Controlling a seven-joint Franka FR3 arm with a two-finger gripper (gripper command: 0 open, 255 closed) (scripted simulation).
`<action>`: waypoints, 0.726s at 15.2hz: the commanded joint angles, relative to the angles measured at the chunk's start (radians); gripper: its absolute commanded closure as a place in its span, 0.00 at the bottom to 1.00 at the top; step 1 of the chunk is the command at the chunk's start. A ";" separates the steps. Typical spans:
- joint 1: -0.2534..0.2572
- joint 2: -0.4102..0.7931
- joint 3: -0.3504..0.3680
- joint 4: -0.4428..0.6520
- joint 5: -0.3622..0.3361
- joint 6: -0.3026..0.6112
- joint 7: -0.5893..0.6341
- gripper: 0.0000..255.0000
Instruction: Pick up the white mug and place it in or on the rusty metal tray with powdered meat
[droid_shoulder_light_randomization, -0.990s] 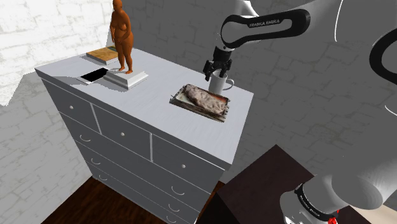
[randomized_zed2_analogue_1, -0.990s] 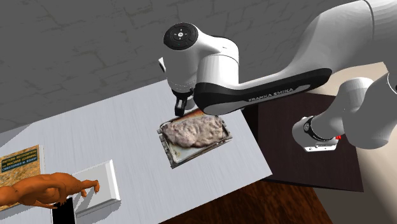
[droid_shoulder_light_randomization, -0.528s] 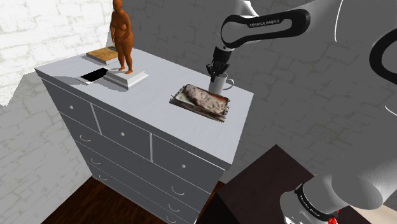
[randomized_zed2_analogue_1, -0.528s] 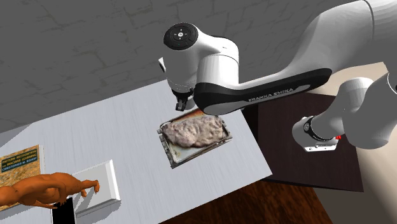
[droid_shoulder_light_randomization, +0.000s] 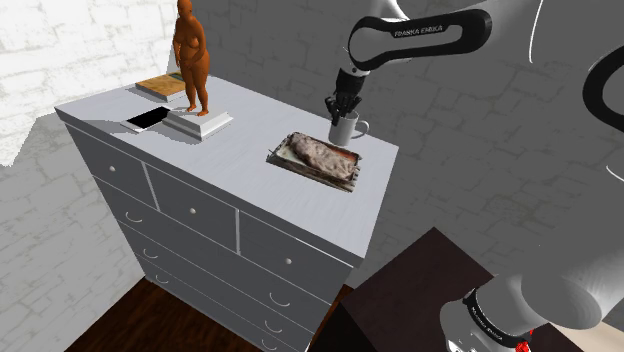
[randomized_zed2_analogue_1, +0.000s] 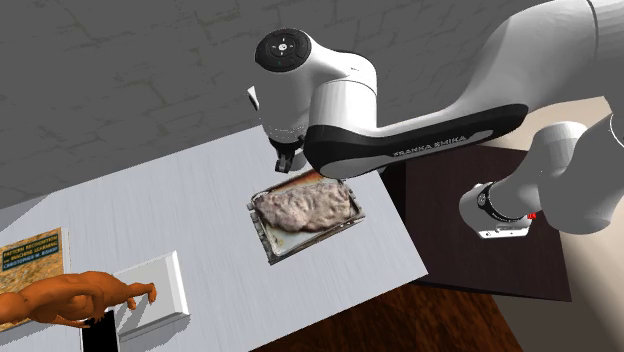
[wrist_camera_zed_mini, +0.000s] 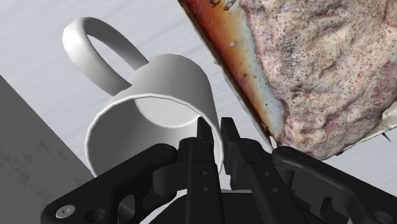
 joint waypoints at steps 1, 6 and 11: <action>0.000 -0.006 0.000 0.016 0.001 -0.022 -0.001 1.00; 0.000 -0.016 0.000 0.071 0.002 -0.086 -0.003 1.00; 0.000 -0.021 0.000 0.131 0.003 -0.152 -0.005 1.00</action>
